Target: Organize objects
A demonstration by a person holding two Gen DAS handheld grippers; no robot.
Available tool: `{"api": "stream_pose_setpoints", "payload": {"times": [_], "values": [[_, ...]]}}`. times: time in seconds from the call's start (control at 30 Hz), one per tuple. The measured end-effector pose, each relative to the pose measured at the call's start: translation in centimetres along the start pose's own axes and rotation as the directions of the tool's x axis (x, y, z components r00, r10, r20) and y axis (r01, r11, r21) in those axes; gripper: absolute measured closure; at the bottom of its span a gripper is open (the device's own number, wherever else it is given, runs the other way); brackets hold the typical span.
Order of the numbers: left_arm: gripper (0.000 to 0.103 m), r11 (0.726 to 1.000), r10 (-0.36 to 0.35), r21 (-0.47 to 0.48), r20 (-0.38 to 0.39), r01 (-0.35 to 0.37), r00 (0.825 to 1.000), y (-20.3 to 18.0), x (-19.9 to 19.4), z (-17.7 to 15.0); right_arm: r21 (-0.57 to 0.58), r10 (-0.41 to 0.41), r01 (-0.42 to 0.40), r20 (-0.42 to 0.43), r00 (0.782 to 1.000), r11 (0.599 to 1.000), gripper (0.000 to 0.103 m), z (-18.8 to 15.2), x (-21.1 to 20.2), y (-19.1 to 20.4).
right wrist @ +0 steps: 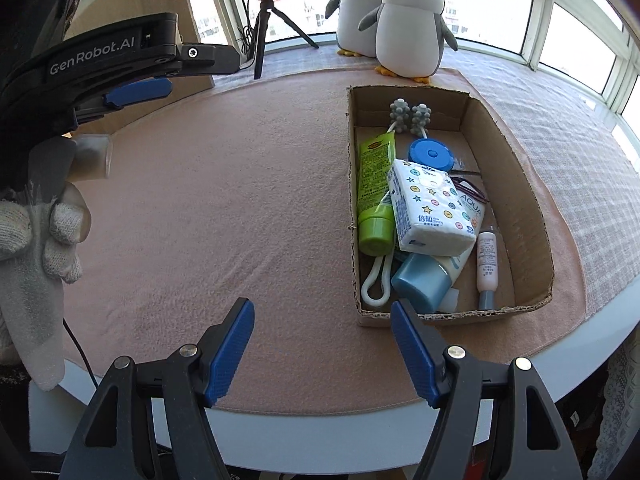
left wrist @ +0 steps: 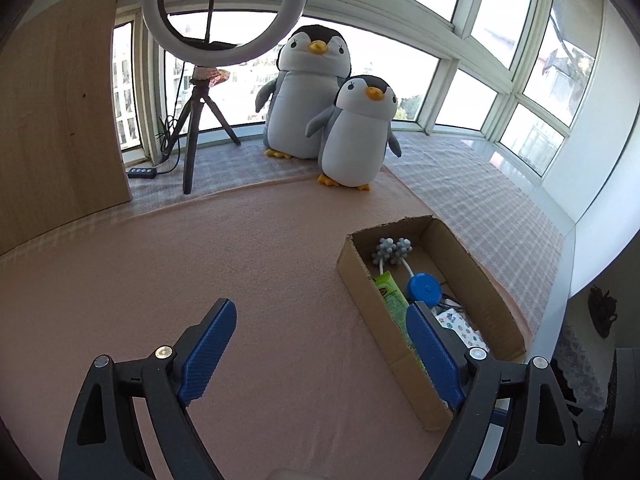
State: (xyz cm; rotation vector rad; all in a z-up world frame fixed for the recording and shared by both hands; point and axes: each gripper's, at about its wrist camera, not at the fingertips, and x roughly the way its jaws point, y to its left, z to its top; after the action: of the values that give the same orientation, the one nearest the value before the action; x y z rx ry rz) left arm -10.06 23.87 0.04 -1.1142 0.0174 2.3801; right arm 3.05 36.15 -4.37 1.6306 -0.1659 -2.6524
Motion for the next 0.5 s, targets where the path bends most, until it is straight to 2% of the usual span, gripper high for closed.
{"api": "stream_pose_setpoints", "payload": {"times": [0.1,0.3,0.5], "values": [[0.009,0.998,0.045,-0.031,-0.017,-0.045,0.999,2.5,-1.2,-1.0,-0.019,0.003,-0.003,0.014,1.0,1.0,0.036,0.8,0.0,1.5],[0.009,0.99,0.108,-0.092,-0.032,-0.11,0.994,7.4,-4.3,-4.0,-0.052,0.015,-0.014,0.036,0.999,0.999,0.036,1.9,0.1,5.0],[0.009,0.969,0.19,-0.149,-0.062,-0.197,0.98,11.6,-6.8,-7.5,-0.091,0.02,-0.016,0.05,0.999,0.996,0.036,2.9,1.1,8.6]]}}
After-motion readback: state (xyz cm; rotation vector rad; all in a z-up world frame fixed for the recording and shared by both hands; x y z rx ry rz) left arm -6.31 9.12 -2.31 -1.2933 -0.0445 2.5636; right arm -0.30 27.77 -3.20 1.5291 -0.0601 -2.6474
